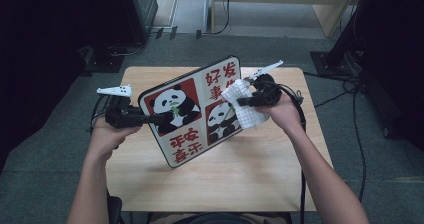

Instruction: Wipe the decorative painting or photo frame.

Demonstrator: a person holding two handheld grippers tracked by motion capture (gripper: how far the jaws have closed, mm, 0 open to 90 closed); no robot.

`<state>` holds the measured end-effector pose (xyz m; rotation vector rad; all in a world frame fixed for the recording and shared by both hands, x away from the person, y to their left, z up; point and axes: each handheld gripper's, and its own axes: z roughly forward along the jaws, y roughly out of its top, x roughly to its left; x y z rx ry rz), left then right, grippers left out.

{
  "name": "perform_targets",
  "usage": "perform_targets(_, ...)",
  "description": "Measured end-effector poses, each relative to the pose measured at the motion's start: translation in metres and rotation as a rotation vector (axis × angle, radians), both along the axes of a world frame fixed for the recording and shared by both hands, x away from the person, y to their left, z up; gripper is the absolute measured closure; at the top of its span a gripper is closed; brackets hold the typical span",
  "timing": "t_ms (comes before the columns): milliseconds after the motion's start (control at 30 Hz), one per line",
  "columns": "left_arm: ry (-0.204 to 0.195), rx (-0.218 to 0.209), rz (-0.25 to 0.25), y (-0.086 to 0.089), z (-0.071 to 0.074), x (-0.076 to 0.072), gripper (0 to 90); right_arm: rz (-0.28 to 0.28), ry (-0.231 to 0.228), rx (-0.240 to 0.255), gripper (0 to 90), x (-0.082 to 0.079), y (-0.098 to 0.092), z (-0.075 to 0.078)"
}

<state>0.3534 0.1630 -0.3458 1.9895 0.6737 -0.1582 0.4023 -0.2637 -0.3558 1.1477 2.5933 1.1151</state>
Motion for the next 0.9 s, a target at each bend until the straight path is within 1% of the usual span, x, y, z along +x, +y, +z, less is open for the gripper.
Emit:
perform_targets(233, -0.001, 0.0, -0.003, 0.0, 0.0, 0.0, 77.3, 0.002, 0.012, -0.006, 77.5, -0.001, 0.001, -0.009)
perform_targets(400, -0.002, 0.001, -0.004, 0.0, 0.0, 0.0, 77.4, 0.004, 0.015, -0.003, 77.3, -0.002, 0.001, -0.017)
perform_targets(500, -0.003, 0.002, -0.004, 0.0, 0.0, 0.0, 77.4, 0.002, 0.01, 0.007, 77.3, -0.002, 0.0, -0.023)
perform_targets(767, -0.007, 0.004, -0.003, 0.0, 0.0, 0.0, 77.6, -0.001, 0.04, -0.003, 77.3, -0.007, 0.0, -0.036)
perform_targets(900, -0.002, 0.004, -0.005, 0.0, 0.0, 0.0, 77.4, -0.004, 0.055, -0.01, 77.3, -0.008, -0.001, -0.044)
